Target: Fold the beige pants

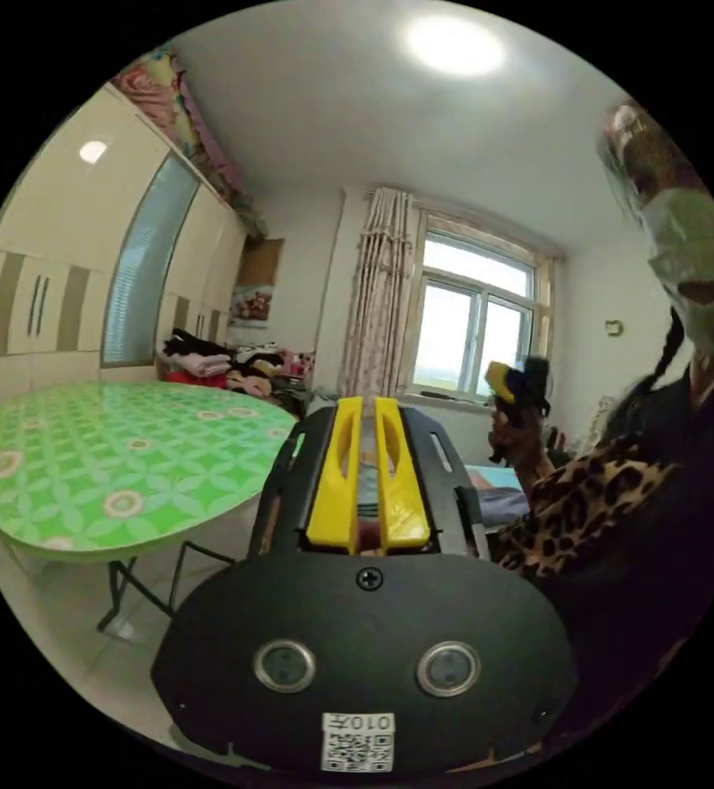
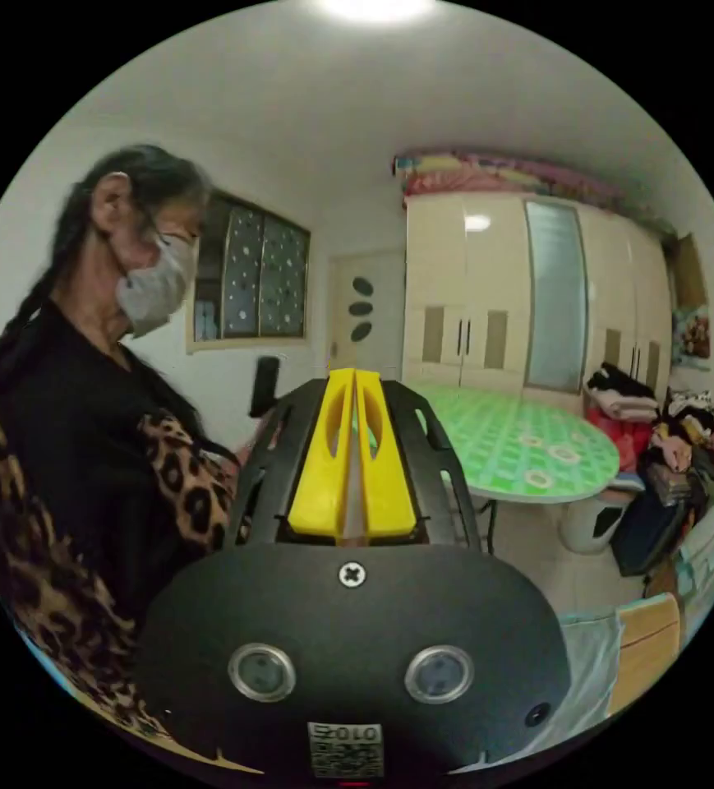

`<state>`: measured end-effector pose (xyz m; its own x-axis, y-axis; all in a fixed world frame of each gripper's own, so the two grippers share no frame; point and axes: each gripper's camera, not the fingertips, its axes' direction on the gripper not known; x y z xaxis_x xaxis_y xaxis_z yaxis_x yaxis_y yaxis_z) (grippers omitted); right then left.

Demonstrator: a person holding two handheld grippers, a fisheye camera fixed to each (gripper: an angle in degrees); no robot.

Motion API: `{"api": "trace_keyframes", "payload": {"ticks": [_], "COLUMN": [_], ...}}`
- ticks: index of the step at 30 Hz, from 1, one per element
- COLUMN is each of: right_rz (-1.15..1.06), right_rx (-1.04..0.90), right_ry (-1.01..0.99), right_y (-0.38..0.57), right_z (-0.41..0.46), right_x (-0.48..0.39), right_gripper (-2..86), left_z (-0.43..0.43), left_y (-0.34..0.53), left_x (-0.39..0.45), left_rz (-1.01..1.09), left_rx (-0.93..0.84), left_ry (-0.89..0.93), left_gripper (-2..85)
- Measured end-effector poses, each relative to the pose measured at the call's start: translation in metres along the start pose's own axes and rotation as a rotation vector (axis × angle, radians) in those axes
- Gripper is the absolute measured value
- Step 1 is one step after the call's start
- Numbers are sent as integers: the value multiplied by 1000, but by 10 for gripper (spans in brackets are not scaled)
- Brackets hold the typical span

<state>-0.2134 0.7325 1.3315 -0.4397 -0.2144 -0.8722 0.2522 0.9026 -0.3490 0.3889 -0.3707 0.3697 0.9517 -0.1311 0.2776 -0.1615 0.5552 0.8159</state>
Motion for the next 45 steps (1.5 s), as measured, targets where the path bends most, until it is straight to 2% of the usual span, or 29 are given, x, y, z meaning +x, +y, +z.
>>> {"api": "trace_keyframes", "payload": {"ticks": [1, 4, 5, 7, 9, 11, 12, 14, 15, 16, 17, 18, 19, 20, 21, 23, 25, 27, 29, 30, 31, 34, 39, 43, 45], "right_rz": [-49, -244, -278, -296, -324, -411, -458, -455, -349, -308, -323, -331, -307, -294, -270, -175, -64, 16, 8, -24, -63, -50, -31, 126, 171], "right_rx": [-69, -71, -48, 45, -2, -95, -80, 42, 186, 299, 281, 169, 79, 57, 52, 97, 154, 168, 233, 249, 219, 32, 35, 171, 214], "right_ry": [42, 160, 130, -204, -388, -294, -161, 0, 82, 64, 14, -99, -195, -238, -309, -393, -594, -674, -715, -738, -777, -926, -701, -711, -733], "right_y": [-14, -36, -38, -40, -40, -42, -44, -47, -44, -38, -37, -37, -34, -30, -22, -8, 13, 31, 52, 66, 78, 114, 185, 241, 262], "right_z": [42, 131, 149, 219, 281, 337, 364, 390, 400, 414, 427, 459, 491, 504, 522, 537, 554, 565, 566, 569, 575, 603, 598, 576, 571], "right_x": [-1, -16, -19, -20, -27, -45, -57, -70, -73, -75, -77, -80, -82, -82, -79, -62, -23, 7, 28, 37, 43, 53, 87, 167, 196], "right_gripper": [20, 18, 18, 18, 18, 17, 16, 15, 13, 13, 12, 13, 13, 14, 15, 15, 19, 26, 49, 101, 184, 217, 209, 191, 191], "left_z": [-15, -61, -77, -93, -107, -128, -133, -163, -170, -182, -188, -190, -191, -189, -186, -175, -177, -178, -163, -156, -140, -91, -3, 61, 94], "left_y": [1, 7, 13, 24, 41, 52, 52, 54, 55, 57, 58, 57, 56, 57, 57, 52, 50, 51, 50, 48, 44, 33, -1, -24, -37], "left_x": [6, 14, 3, -24, -34, -15, -11, 5, 10, 20, 24, 21, 8, -3, -4, 12, 22, 25, 22, 19, 16, 17, 34, 16, 18], "left_rz": [72, 99, 71, -30, -96, -61, -51, -70, -62, -31, -21, -28, -65, -98, -99, -50, -85, -135, -153, -154, -152, -122, -1, -38, -25], "left_rx": [-3, 92, 119, 139, 198, 204, 192, 230, 254, 295, 300, 291, 259, 229, 211, 129, 172, 226, 238, 218, 198, 173, 67, 104, 95], "left_ry": [-43, -412, -403, -229, -199, -401, -455, -668, -704, -743, -727, -685, -551, -471, -465, -555, -648, -688, -643, -603, -534, -486, -679, -477, -463], "left_gripper": [0, -2, -1, 0, 2, 4, 5, 15, 19, 34, 55, 60, 71, 63, 60, 20, 11, 9, 11, 12, 12, 4, -1, -1, -1]}}
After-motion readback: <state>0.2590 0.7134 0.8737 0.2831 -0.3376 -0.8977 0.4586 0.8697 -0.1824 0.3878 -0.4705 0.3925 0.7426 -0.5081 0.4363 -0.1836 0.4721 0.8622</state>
